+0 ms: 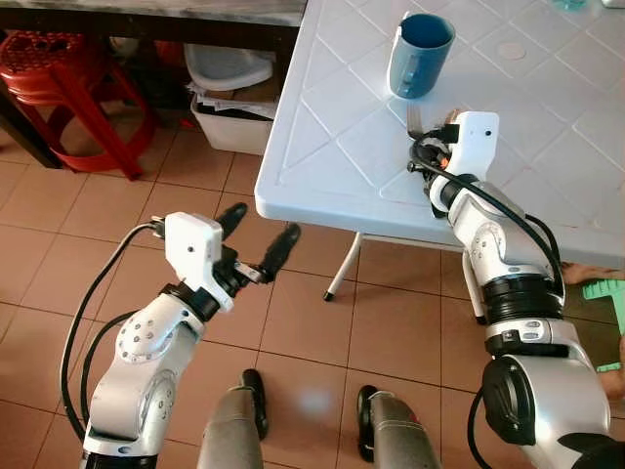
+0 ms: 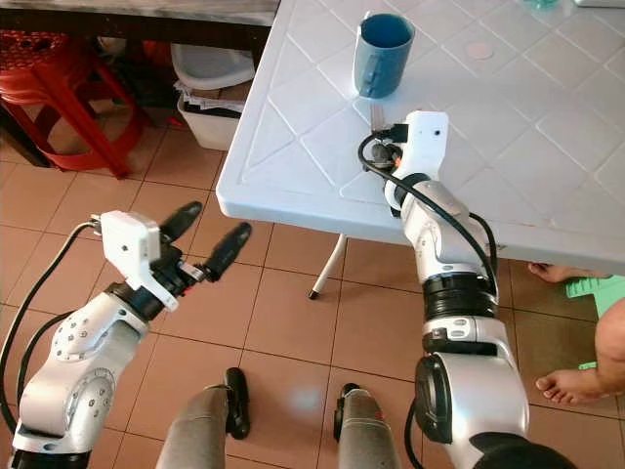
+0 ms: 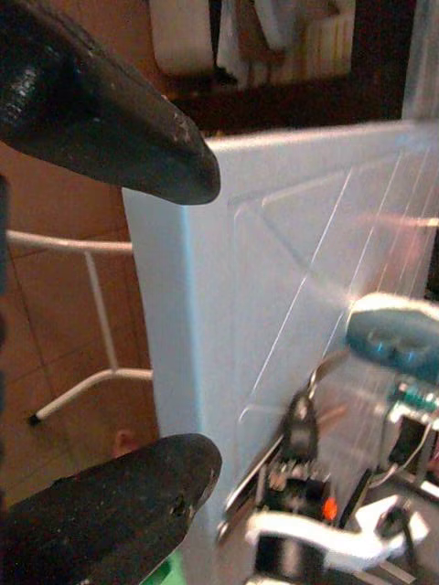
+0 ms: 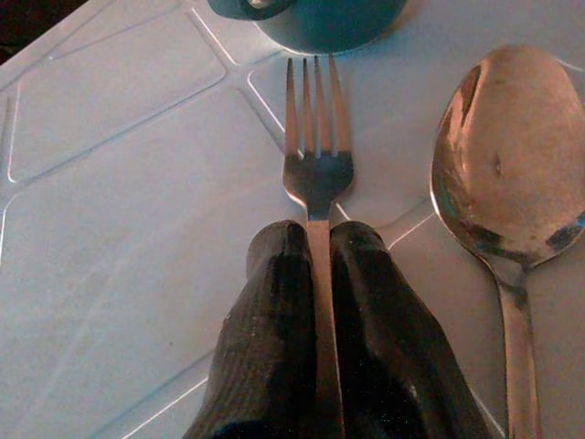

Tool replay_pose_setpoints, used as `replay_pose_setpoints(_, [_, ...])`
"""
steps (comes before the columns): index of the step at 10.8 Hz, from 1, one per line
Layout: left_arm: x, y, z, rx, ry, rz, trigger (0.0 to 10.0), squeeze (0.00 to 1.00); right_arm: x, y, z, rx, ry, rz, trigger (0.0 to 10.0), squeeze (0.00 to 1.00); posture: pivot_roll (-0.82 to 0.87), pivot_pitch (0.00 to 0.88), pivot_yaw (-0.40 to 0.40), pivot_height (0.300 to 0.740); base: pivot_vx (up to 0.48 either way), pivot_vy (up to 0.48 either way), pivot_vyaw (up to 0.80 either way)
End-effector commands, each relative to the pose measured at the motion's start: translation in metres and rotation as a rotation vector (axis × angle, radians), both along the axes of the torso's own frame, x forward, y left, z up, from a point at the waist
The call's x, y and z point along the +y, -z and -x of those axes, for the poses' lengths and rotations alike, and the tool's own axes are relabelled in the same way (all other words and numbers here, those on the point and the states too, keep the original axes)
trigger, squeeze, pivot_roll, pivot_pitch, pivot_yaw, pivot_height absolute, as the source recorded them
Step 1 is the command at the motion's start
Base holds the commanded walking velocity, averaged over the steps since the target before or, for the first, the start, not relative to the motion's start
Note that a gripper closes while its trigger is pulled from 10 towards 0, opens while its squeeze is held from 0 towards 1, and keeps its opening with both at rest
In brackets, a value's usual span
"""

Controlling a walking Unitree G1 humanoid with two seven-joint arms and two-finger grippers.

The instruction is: Setting the table

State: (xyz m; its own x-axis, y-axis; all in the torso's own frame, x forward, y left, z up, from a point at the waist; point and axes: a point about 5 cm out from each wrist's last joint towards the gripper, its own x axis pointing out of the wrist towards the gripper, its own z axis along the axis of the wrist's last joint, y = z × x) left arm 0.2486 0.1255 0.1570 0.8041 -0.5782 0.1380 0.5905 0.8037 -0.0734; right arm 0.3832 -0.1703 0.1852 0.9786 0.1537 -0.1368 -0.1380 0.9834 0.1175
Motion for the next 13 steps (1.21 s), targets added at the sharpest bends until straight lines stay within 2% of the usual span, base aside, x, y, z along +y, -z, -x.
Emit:
replay_pose_setpoints(1, [-0.003, -0.001, 0.006, -0.015, 0.038, -0.024, 10.0, 0.00, -0.005, 0.048, 0.011, 0.202, 0.031, -0.018, 0.0, 0.00, 0.00, 0.305, 0.045, 0.740, 0.000, 0.000, 0.00])
replay_pose_setpoints(3, [-0.007, 0.007, 0.012, -0.006, 0.086, -0.071, 10.0, 0.00, -0.004, 0.054, 0.013, 0.226, 0.056, -0.082, 0.0, 0.00, -0.01, 0.302, 0.043, 0.740, 0.000, 0.000, 0.00])
replay_pose_setpoints(5, [-0.003, 0.010, 0.008, -0.004, 0.047, -0.082, 10.0, 0.00, 0.001, 0.053, 0.016, 0.204, 0.070, -0.132, 0.0, 0.00, -0.01, 0.287, 0.041, 0.740, 0.000, 0.000, 0.00])
replay_pose_setpoints(6, [0.005, 0.013, -0.001, -0.009, -0.067, -0.118, 10.0, 0.00, 0.013, 0.026, 0.018, 0.057, 0.072, -0.187, 0.0, 0.00, -0.01, 0.273, 0.038, 0.740, 0.000, 0.000, 0.00])
replay_pose_setpoints(7, [0.012, 0.018, -0.010, 0.017, -0.178, -0.137, 10.0, 0.00, 0.022, 0.014, 0.023, 0.003, 0.064, -0.217, 0.0, 0.00, -0.02, 0.256, 0.033, 0.740, 0.000, 0.000, 0.00])
replay_pose_setpoints(9, [0.018, 0.023, -0.017, 0.020, -0.280, -0.134, 10.0, 0.00, 0.031, 0.006, 0.034, -0.060, 0.070, -0.226, 0.0, 0.00, -0.03, 0.239, 0.027, 0.740, 0.000, 0.000, 0.00])
replay_pose_setpoints(11, [0.020, 0.028, -0.023, 0.049, -0.331, -0.101, 10.0, 0.00, 0.036, 0.005, 0.045, -0.072, 0.095, -0.265, 0.0, 0.00, -0.04, 0.214, 0.021, 0.740, 0.000, 0.000, 0.00])
replay_pose_setpoints(12, [0.019, 0.029, -0.026, 0.054, -0.349, -0.087, 10.0, 0.00, 0.042, 0.007, 0.050, -0.063, 0.088, -0.271, 0.0, 0.00, -0.05, 0.201, 0.021, 0.740, 0.000, 0.480, 0.00])
replay_pose_setpoints(13, [0.018, 0.030, -0.028, 0.054, -0.349, -0.087, 10.0, 0.00, 0.044, 0.009, 0.051, -0.053, 0.087, -0.266, 1.1, 0.00, -0.05, 0.199, 0.021, 0.740, 0.000, 0.480, 0.00])
